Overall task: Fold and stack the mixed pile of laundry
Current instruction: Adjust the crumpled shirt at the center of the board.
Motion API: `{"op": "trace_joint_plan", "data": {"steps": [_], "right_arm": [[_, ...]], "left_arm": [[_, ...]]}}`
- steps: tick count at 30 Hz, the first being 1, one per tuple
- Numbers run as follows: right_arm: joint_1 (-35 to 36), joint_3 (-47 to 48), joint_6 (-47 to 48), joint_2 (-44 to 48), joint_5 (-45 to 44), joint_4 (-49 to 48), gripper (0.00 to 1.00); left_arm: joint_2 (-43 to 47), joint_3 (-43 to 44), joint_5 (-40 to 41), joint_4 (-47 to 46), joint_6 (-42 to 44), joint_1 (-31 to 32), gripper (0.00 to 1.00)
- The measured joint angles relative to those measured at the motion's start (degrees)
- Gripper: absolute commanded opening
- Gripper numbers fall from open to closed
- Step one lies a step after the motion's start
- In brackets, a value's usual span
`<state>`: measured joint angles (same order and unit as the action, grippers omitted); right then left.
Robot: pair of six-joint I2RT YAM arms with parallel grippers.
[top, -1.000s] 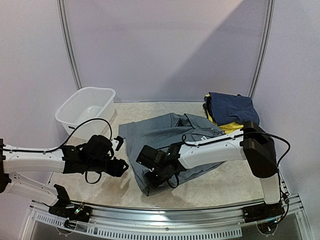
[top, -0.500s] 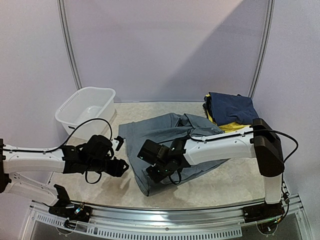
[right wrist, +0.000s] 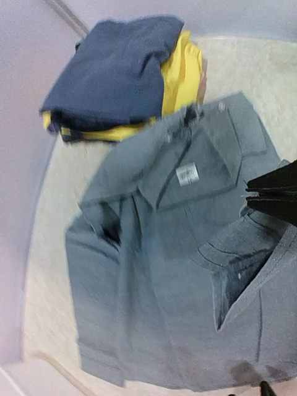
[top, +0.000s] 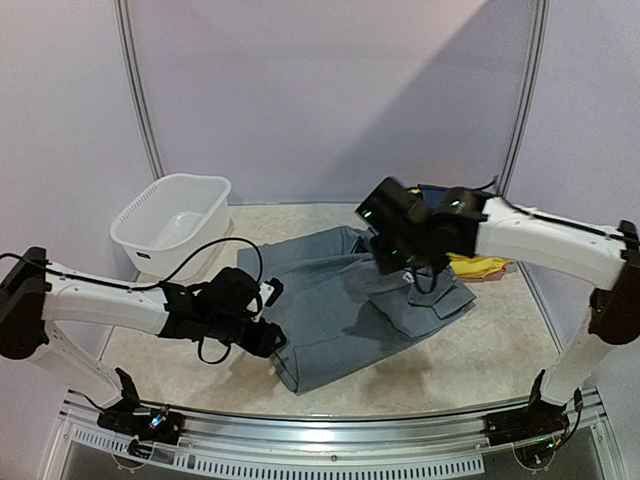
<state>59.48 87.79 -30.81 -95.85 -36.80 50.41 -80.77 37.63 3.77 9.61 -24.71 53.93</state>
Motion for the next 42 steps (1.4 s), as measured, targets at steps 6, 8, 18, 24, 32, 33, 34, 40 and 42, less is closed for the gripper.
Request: {"op": "trace_joint_plan", "data": {"steps": [6,8,18,24,32,33,34,40,42], "right_arm": [[-8.0,-3.5,-4.2,17.0,-11.9,8.2,0.0],[-10.1,-4.2,-5.2,20.8,-14.4,10.2,0.0],[-14.9,-4.7,-7.6,30.9,-25.2,17.9,0.0],[-16.5,-4.0,-7.9,33.4,-29.9,20.3,0.0],[-17.7,-4.0,-5.0,35.5,-30.6,17.5,0.0],[-17.7,-4.0,-4.6,35.3,-30.6,17.1,0.0],[-17.8,-4.0,-4.3,35.1,-30.5,16.7,0.0],[-17.9,-4.0,-1.9,33.3,-29.9,13.7,0.0],[-17.9,-4.0,-1.2,32.9,-29.7,12.9,0.0]], "left_arm": [[-10.6,7.4,-1.4,-1.4,0.8,2.9,0.6],[-12.7,9.4,-1.6,-1.1,1.0,3.8,0.6],[-18.4,14.0,0.3,1.9,0.8,6.1,0.55],[-22.4,16.7,2.0,1.7,0.2,7.0,0.23],[-22.8,17.6,3.8,2.5,-0.4,8.7,0.02],[-22.3,17.5,4.2,3.1,-0.4,9.0,0.03],[-21.4,17.2,4.7,3.9,-0.5,9.2,0.07],[-14.8,15.1,5.7,6.6,-0.5,9.6,0.34],[-13.9,14.8,5.8,6.7,-0.7,9.7,0.34]]}}
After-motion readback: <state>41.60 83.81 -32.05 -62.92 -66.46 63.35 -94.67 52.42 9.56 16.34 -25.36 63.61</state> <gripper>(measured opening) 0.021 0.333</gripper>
